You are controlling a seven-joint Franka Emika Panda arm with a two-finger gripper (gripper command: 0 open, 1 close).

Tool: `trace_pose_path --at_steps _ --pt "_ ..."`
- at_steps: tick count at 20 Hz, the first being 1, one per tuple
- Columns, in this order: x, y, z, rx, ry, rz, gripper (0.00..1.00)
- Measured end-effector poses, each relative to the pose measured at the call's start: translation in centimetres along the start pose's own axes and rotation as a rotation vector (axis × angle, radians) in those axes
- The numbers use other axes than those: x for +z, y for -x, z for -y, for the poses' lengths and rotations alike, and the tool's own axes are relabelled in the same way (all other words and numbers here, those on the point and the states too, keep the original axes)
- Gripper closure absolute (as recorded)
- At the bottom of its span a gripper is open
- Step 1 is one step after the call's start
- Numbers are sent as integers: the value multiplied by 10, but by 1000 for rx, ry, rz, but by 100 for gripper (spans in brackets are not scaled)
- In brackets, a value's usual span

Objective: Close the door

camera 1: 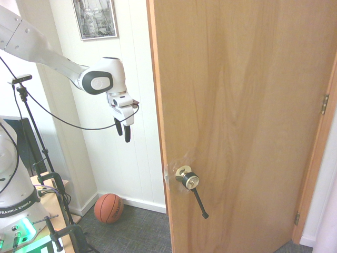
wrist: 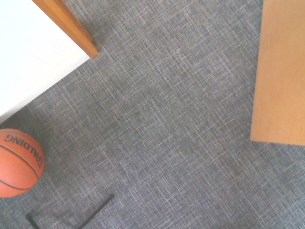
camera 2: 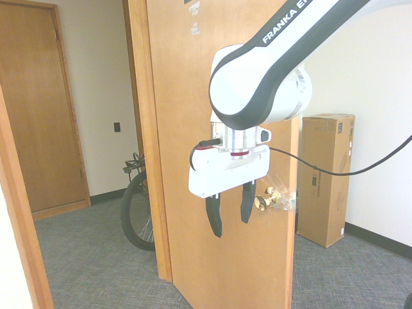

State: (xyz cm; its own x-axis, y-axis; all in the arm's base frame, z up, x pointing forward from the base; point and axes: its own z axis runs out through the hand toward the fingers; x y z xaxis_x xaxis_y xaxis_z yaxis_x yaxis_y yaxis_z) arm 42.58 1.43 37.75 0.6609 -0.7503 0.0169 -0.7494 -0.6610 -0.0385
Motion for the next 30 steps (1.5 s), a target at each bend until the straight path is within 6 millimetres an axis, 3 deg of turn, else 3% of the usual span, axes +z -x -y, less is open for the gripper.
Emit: trace_pose_path --at_steps 5,9,14,18,21,30 --pt "-3 -3 -3 -13 -5 -1 0" --pt "-10 0 -24 -22 -17 -8 0" --pt "-25 6 -65 -19 -32 -10 0" --pt "-42 -4 -94 27 -55 -25 0" --pt "-47 -20 -121 80 -62 -31 0" --pt "-57 -73 -229 287 -97 -48 0"
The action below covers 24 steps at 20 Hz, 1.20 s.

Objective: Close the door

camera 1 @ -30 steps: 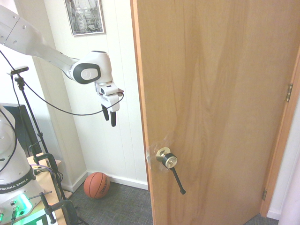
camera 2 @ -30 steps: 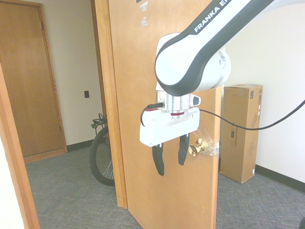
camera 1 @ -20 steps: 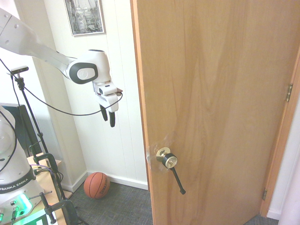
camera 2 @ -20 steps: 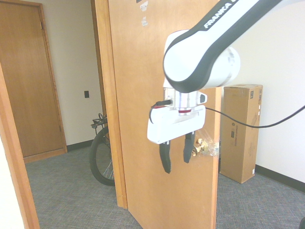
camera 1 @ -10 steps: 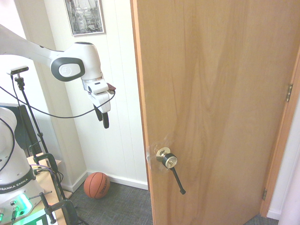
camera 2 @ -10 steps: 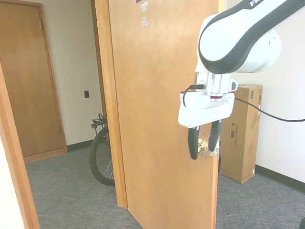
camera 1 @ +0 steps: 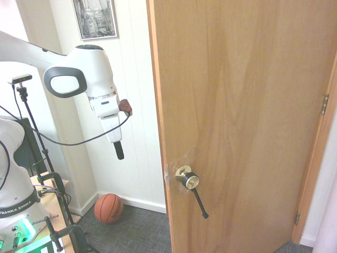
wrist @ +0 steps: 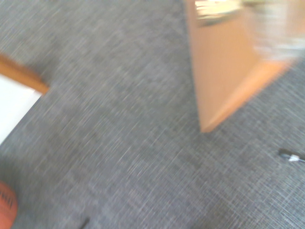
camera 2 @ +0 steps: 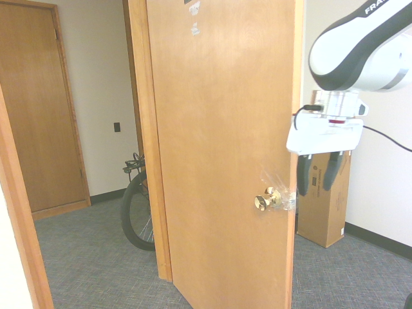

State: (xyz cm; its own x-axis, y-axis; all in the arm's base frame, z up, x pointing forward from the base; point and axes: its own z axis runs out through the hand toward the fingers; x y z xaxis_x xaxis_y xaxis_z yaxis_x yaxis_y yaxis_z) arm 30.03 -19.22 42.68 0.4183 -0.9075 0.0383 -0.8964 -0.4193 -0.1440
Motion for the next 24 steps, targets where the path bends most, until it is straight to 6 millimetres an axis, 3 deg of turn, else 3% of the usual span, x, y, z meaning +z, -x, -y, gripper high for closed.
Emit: trace_pose_path --at_steps 8,15,20,24 --pt "-6 -87 -60 191 -18 -38 0" --pt "-9 -153 -92 327 -22 -61 0" --pt "-9 -173 -86 378 -71 -60 0" --pt "14 -196 -66 440 -172 -76 0"
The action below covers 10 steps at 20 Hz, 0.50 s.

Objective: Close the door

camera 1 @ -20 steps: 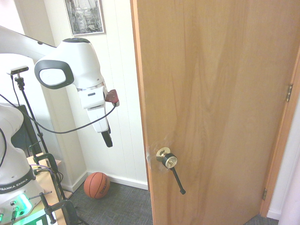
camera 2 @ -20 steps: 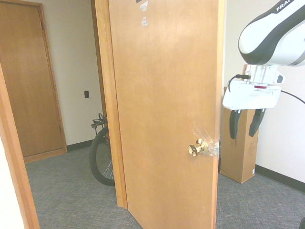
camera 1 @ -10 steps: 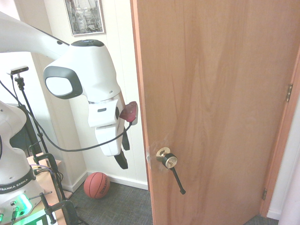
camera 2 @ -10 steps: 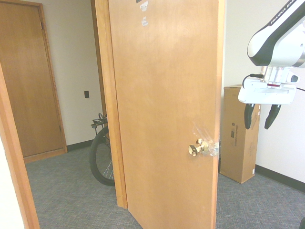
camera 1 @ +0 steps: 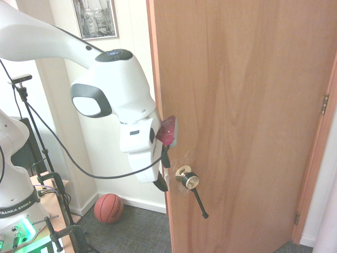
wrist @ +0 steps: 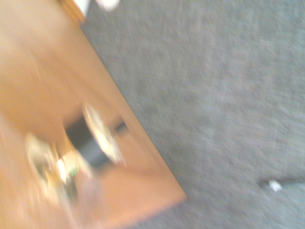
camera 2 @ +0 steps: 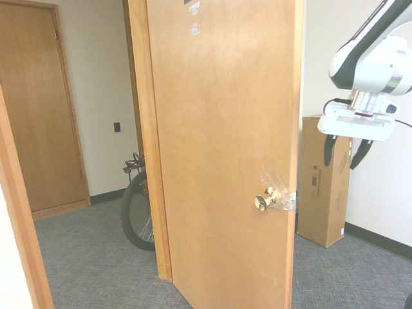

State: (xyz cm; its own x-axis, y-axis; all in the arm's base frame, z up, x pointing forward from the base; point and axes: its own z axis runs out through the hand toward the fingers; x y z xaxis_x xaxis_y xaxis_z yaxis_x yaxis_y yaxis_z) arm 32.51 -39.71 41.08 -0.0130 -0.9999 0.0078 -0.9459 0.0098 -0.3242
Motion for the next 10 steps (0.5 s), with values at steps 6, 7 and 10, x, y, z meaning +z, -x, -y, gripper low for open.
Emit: trace_pose_path --at_steps 6,7,10 --pt "43 1 34 -31 -94 116 0" --pt "45 11 38 -65 -101 138 0" --pt "51 44 41 -129 -123 154 0"
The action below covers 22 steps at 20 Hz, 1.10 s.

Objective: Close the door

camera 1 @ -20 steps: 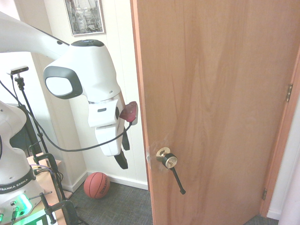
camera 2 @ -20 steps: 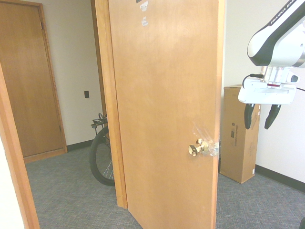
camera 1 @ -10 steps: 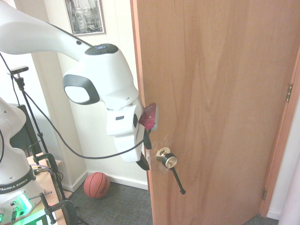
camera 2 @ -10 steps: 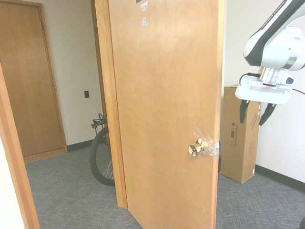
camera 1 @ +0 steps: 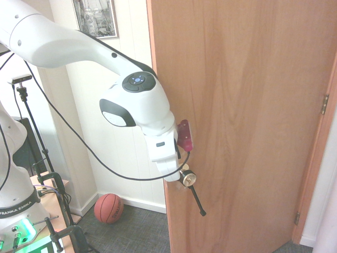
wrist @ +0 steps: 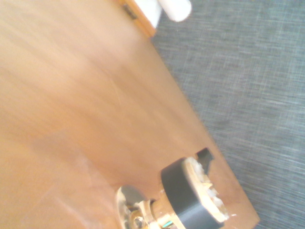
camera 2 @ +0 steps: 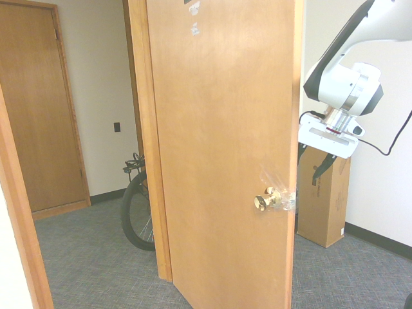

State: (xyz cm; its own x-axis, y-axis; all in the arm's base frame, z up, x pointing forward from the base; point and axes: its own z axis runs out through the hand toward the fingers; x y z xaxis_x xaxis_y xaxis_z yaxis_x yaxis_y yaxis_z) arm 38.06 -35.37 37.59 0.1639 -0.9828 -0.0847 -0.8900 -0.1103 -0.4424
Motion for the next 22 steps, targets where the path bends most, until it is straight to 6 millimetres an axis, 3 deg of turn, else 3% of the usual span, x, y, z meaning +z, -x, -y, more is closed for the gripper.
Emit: trace_pose_path --at_steps 4,8,12,14,16,18,20,22 --pt "23 61 31 -76 -35 9 0" --pt "53 118 86 -136 -84 -12 0" --pt "99 176 161 -211 -100 3 0" --pt "118 213 208 -262 -126 10 0" --pt "134 264 255 -319 -146 3 0" --pt "148 331 292 -374 -166 7 0" --pt "159 408 316 -424 -194 14 0" --pt "168 462 336 -446 -226 -2 0"
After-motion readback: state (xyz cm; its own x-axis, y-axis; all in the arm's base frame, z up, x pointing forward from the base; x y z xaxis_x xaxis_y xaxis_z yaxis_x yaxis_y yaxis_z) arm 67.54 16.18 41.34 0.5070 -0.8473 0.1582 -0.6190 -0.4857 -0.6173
